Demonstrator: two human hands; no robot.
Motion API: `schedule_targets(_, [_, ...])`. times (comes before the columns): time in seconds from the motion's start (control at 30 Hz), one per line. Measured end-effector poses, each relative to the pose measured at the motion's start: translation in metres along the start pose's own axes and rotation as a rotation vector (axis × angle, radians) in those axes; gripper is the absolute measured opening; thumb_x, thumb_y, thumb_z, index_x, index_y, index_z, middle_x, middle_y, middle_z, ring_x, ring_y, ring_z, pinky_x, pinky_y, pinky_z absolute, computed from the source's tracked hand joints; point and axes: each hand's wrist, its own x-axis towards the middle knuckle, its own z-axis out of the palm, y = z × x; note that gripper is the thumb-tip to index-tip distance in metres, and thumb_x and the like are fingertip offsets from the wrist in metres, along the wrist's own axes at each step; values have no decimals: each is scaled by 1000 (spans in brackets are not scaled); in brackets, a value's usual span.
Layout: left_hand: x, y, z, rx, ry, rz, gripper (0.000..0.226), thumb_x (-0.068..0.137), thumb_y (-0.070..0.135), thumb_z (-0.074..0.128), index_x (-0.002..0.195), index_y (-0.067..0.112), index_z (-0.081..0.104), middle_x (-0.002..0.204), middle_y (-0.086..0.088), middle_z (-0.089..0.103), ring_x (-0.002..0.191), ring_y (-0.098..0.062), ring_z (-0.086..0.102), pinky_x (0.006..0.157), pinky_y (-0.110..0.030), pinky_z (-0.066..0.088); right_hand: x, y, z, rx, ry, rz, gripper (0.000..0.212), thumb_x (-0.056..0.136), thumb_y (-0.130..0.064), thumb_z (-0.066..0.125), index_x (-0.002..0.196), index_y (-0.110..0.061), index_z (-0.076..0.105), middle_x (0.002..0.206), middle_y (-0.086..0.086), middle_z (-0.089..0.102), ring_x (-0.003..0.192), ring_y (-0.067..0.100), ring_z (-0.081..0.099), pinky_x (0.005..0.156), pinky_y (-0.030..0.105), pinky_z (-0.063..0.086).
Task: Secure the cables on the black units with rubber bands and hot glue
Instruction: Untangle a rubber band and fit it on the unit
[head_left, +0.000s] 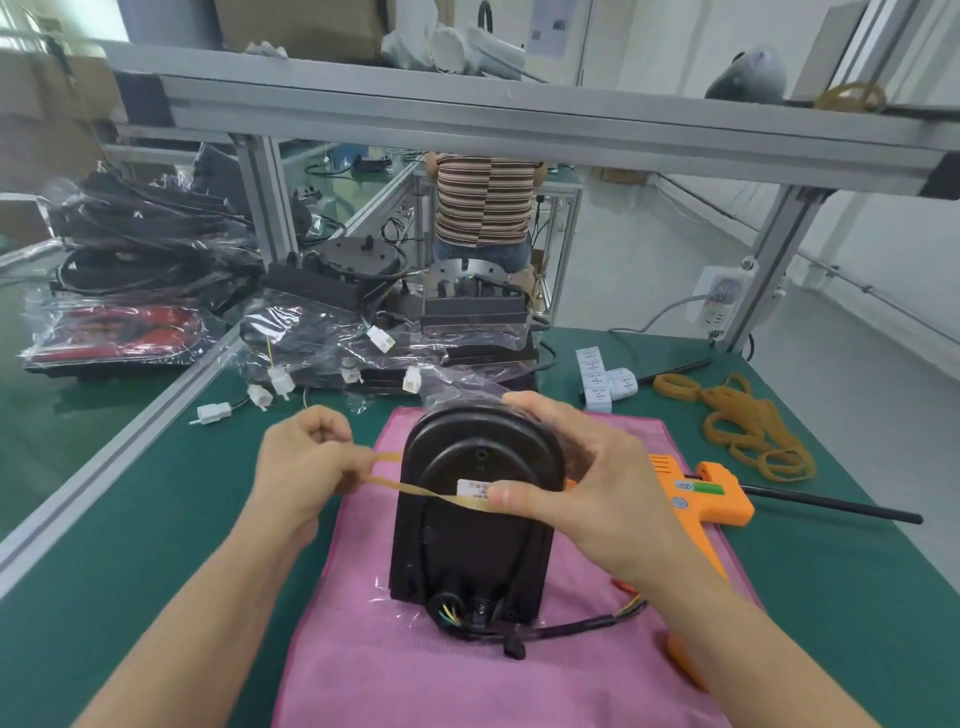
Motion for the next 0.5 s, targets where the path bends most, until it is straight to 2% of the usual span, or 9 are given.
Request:
schedule_targets(0.1, [1, 16, 15, -42, -87, 84, 37, 57, -26, 60, 62, 9, 48, 43, 1, 47, 34, -12, 42, 39, -21, 40, 1, -3, 0, 21, -12, 5, 60, 64, -11, 86, 114, -36, 62, 107, -15, 72, 102, 4, 67, 89, 14, 48])
schedule_targets(0.2, [0, 32, 23, -92, -156, 154, 37, 54, -25, 62, 63, 8, 50, 51, -4, 48, 37, -12, 44, 40, -21, 40, 7, -3, -5, 48, -45, 26, 63, 66, -1, 85, 117, -29, 62, 111, -7, 72, 105, 10, 67, 93, 20, 48])
schedule_targets(0.27, [-1, 35, 25, -129, -178, 134, 39, 58, -30, 57, 64, 8, 50, 55, -5, 48, 37, -10, 45, 37, -18, 40, 9, -2, -7, 63, -55, 39, 63, 66, 1, 84, 118, -26, 61, 112, -3, 71, 107, 11, 66, 95, 23, 48])
schedule_targets(0.37, [-3, 28, 24, -241, -257, 39, 38, 68, -29, 51, 72, 8, 53, 65, -8, 51, 41, -8, 51, 39, -17, 43, 11, 0, -8, 58, -58, 43, 63, 67, 1, 84, 117, -28, 60, 112, -6, 71, 105, 7, 66, 92, 17, 48])
schedule_targets(0.43, [-9, 14, 23, -383, -424, -40, 26, 78, -16, 49, 93, 3, 59, 82, -12, 61, 60, -12, 63, 51, -23, 53, 12, 2, -6, 47, -53, 48, 63, 68, -1, 84, 118, -29, 59, 113, -8, 70, 106, 5, 65, 93, 17, 48])
schedule_targets(0.47, [-14, 5, 21, -480, -530, -72, 28, 82, -4, 51, 109, 0, 58, 97, -16, 65, 77, -18, 67, 64, -28, 57, 13, 3, -6, 40, -55, 47, 63, 68, -3, 84, 118, -30, 59, 114, -8, 70, 107, 4, 64, 94, 18, 47])
schedule_targets(0.5, [-19, -5, 19, -575, -625, -106, 41, 84, 10, 54, 124, 0, 54, 114, -17, 64, 95, -23, 65, 79, -34, 57, 14, 4, -5, 37, -52, 43, 63, 68, -4, 84, 118, -32, 59, 114, -9, 69, 108, 4, 64, 95, 18, 47])
